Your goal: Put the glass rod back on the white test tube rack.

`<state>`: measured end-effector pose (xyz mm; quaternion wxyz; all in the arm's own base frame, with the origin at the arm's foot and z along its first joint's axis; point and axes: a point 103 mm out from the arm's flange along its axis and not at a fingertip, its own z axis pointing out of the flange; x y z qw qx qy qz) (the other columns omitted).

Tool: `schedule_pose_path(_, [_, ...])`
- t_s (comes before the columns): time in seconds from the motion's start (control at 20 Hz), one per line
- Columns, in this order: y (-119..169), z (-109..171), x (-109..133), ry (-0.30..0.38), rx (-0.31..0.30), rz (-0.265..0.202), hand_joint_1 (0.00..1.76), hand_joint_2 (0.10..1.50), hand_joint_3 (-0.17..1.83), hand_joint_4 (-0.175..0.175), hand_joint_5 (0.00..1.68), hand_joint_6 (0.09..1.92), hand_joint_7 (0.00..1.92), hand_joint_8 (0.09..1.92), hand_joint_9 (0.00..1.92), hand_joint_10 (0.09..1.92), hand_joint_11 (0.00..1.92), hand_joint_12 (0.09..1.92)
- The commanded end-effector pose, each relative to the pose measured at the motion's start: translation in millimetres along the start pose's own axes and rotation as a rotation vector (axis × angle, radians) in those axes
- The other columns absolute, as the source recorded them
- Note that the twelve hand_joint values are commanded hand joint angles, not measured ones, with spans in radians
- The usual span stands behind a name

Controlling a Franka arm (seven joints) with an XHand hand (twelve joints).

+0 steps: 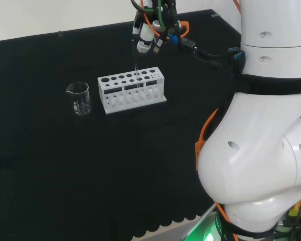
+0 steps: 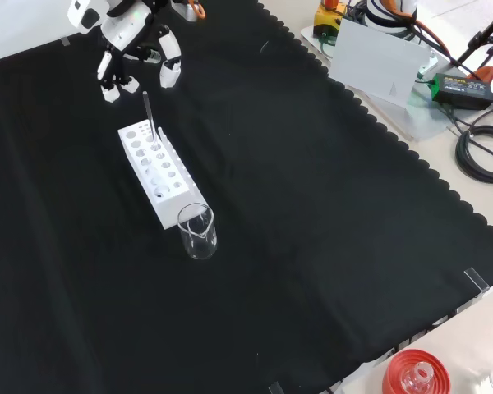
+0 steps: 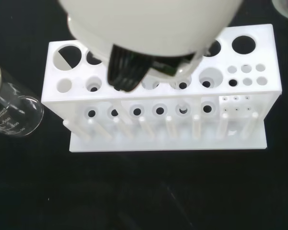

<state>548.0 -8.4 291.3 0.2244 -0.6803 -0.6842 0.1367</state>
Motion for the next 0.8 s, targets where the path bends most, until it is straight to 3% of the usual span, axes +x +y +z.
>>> schedule_pose_path(0.05, [-3, -3, -1, 0.004, -0.009, -0.002, 1.24, 0.39, 0.76, -0.175, 0.34, 0.66, 0.85, 0.76, 1.91, 0.09, 1.92, 0.37])
schedule_pose_path(0.8, [-15, -12, -7, 0.008, -0.032, -0.009, 1.25, 0.4, 0.75, -0.175, 0.37, 0.67, 0.85, 0.76, 1.92, 0.09, 1.92, 0.38])
